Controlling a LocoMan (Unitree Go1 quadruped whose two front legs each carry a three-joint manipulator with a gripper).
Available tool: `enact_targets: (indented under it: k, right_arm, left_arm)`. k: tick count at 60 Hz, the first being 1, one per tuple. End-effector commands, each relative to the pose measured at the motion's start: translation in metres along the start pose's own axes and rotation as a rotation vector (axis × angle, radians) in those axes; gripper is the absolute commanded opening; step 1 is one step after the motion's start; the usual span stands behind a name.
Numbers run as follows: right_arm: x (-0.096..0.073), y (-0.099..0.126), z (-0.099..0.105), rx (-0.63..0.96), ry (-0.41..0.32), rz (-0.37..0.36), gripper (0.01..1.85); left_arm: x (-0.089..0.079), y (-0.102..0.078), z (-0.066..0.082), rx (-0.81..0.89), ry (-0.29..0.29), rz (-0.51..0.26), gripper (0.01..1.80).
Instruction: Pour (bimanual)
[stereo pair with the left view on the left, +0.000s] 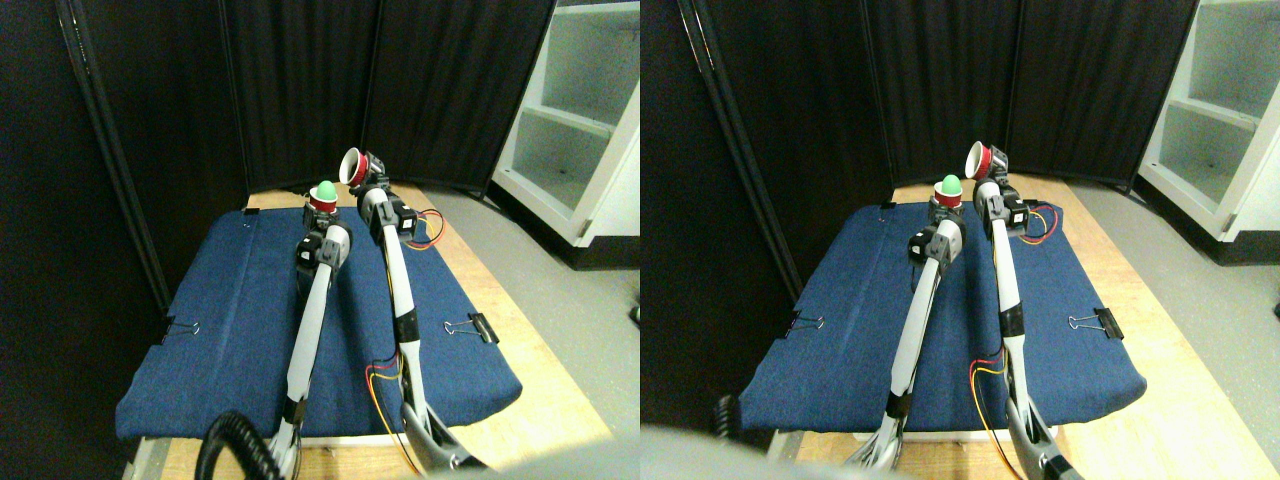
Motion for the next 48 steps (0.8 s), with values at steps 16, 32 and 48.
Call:
enact_targets:
  k: [16,32,48]
  right_arm:
    - [0.003,-0.006,0.0,0.32,-0.009,0.026,0.33]
    - [0.0,-0.013,-0.016,0.516,-0.056,0.04,0.33]
    - [-0.005,-0.025,-0.029,0.718,-0.082,0.051,0.33]
  left_arm:
    - [0.002,-0.007,0.005,-0.004,0.002,-0.051,0.33]
    - [0.002,-0.005,0.014,0.015,-0.009,-0.059,0.33]
    - [0.004,0.001,0.023,0.023,-0.04,-0.06,0.33]
